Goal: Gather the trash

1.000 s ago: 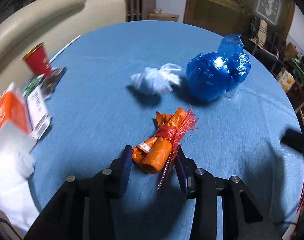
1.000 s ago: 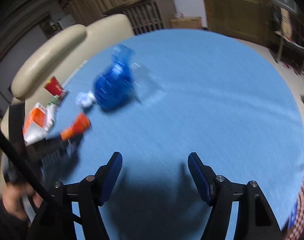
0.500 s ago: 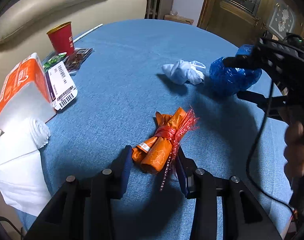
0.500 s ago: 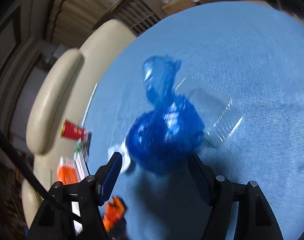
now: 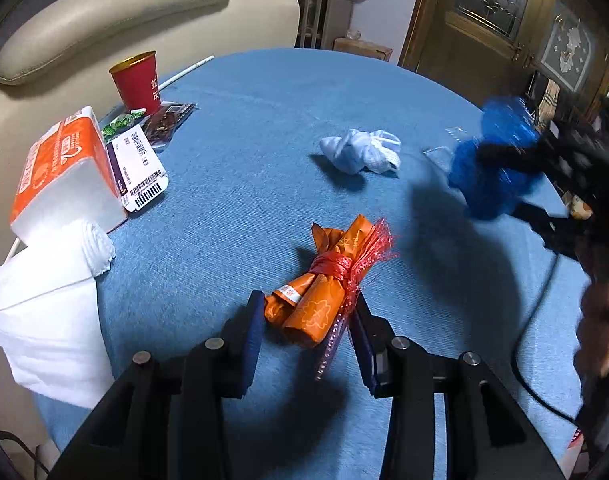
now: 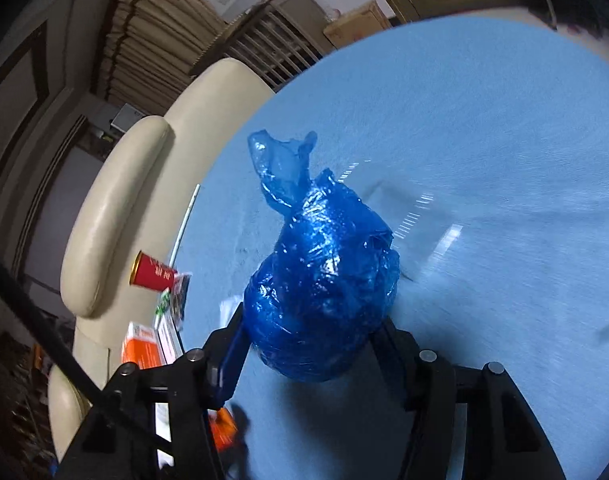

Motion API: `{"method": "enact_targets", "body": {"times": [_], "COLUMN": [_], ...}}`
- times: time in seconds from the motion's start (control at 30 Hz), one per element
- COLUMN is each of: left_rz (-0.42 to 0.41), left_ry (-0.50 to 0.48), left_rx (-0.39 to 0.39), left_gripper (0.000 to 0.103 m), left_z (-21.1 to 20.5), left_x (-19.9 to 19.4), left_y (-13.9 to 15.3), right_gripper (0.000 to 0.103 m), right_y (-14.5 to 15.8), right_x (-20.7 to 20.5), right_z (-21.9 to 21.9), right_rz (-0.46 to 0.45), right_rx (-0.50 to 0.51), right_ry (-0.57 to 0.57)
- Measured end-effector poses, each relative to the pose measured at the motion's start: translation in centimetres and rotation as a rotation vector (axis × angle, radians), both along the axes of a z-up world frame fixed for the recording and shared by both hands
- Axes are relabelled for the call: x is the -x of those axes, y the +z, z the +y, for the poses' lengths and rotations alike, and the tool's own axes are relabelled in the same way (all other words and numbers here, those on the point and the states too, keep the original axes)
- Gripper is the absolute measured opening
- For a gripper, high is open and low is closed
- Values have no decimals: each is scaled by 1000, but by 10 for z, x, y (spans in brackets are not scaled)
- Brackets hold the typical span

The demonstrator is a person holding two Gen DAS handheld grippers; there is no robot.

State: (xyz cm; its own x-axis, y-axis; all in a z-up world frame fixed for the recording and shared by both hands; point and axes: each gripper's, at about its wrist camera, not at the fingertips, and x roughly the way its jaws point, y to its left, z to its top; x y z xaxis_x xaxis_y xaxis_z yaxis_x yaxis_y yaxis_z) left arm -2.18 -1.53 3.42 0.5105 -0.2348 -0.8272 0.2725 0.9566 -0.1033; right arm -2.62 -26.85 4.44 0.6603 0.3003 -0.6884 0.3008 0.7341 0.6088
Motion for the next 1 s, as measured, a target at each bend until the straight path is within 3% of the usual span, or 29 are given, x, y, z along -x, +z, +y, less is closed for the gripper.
{"method": "enact_targets", "body": {"times": [0.6, 1.0], "left_rz": [-12, -43], "left_ry": [-4, -22], "left_rx": [-51, -58], "left_gripper": [43, 43], "left_z": [-36, -48], "left_x": [60, 91], "left_y": [13, 27], "right_gripper": [62, 61], "right_y": [6, 15], "right_x": [163, 209], "right_z": [-23, -23], "right_rz": [-17, -52], "right_rx": [50, 71], "right_ry": [17, 10]}}
